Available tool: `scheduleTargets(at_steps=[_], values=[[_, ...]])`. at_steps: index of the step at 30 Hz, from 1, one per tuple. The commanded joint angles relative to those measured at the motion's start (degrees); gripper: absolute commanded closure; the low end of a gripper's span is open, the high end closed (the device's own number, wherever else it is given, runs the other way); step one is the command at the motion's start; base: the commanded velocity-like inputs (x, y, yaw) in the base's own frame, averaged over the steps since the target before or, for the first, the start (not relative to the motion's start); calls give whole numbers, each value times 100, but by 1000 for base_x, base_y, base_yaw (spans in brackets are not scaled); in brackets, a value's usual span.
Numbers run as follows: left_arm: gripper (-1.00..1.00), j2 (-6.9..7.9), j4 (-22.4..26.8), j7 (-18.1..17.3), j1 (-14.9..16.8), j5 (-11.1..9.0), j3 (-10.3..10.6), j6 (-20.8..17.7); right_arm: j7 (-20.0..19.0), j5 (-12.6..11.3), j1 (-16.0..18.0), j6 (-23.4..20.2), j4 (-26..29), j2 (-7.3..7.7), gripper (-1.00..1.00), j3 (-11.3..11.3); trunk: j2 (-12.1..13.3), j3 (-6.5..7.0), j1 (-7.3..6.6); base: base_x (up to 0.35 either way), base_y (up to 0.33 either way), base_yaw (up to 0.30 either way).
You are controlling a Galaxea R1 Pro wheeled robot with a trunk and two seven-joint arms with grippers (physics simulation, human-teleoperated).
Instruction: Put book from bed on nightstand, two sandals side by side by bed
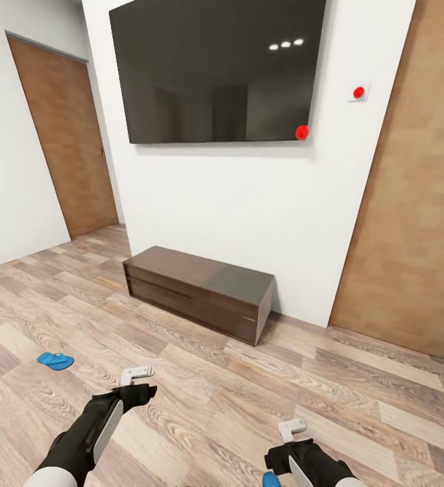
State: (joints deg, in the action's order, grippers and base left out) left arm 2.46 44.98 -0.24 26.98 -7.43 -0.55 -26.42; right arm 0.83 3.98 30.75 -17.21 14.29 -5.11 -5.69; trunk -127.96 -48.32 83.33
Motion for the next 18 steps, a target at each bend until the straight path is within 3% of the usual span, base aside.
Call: scheduleTargets(at_steps=[1, 18], values=[[-100, 0, 8, -2, 2, -47, -6, -33, 8, 41, 1, -41, 12, 1, -100, -29, -44, -24, 22, 0, 0, 0], [-100, 0, 36, -2, 1, -48, -4, -38, 0, 34, 2, -4, 57, -1, -100, -22, -726, -339, 395, 0, 0, 0]])
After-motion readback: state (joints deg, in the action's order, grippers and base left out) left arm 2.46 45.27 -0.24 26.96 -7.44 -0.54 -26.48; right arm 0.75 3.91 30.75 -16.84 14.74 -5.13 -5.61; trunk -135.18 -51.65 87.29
